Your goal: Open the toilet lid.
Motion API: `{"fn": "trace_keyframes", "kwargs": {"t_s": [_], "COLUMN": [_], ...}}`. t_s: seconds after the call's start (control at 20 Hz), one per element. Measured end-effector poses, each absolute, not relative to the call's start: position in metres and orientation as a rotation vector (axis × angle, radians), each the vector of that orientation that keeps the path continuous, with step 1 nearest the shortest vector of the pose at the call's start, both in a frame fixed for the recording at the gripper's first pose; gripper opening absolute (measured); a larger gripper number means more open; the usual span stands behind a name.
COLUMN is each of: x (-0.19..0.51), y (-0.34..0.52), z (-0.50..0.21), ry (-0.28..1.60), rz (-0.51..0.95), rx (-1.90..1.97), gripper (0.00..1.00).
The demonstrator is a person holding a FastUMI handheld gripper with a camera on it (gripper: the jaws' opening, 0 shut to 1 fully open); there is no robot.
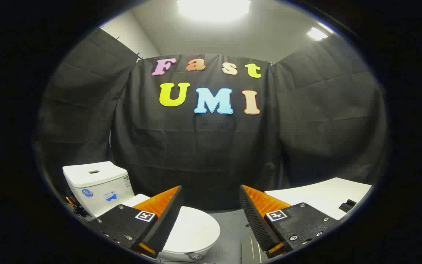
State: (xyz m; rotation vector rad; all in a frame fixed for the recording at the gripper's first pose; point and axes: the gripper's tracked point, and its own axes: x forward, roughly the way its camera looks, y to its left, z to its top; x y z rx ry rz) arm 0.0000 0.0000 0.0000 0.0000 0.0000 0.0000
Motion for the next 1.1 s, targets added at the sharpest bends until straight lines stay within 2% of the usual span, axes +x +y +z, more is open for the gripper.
{"fn": "trace_keyframes", "kwargs": {"t_s": [1.1], "x": [0.001], "y": [-0.018], "z": [0.003], "ry": [-0.044], "rz": [-0.034], "rx": [0.112], "gripper": [0.94]}}
